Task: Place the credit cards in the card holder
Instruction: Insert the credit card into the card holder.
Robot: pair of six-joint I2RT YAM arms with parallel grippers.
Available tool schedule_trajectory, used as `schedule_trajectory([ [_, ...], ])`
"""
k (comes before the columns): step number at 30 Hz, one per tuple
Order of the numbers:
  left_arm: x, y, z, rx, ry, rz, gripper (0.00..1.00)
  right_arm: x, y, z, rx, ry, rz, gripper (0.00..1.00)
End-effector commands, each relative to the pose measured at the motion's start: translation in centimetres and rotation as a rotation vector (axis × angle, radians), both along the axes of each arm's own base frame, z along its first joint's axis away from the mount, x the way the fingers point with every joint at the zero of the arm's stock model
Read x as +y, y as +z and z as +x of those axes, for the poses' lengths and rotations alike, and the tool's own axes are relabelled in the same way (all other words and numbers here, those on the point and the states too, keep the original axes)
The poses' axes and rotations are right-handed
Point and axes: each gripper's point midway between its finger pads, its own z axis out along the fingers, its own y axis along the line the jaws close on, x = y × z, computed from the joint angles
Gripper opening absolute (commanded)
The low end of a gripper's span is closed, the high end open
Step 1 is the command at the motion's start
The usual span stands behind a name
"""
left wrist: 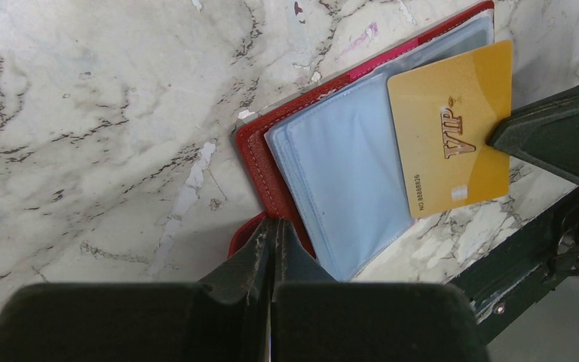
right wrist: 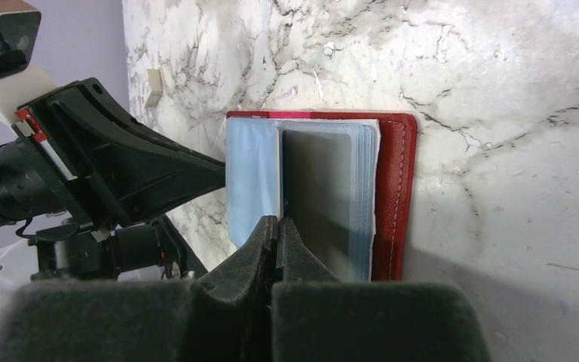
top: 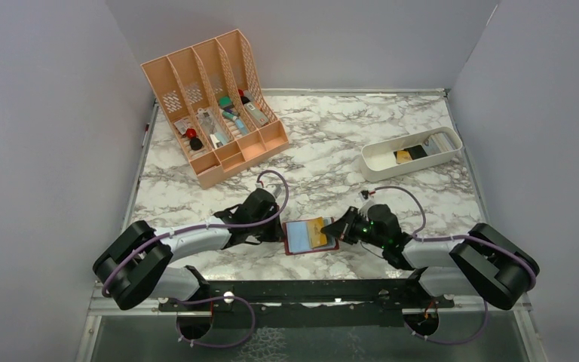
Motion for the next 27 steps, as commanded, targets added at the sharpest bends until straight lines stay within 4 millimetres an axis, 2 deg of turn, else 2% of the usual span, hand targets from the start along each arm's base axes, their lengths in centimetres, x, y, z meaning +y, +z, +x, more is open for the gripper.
schedule_trajectory([
  [1, 0.6, -0.7, -1.3, 0.043, -0.017, 0.010, 0.00, -0.7, -1.2, -0.1, 0.007, -0.029, -0.039, 0.01],
  [15, 0.4, -0.6, -1.6, 0.056, -0.008, -0.015, 0.00, 1.0, -1.9, -0.8, 0.036, -0.005, -0.023, 0.01],
  [25, 0.1, -0.4, -1.9, 0.072, -0.004, -0.045, 0.00, 2.0, -1.6, 0.3, 0.015, -0.035, 0.011, 0.01],
  [27, 0.0, -0.4, -2.0, 0.077, -0.002, -0.054, 0.00, 2.8, -1.7, 0.0, 0.010, -0.006, -0.004, 0.07],
])
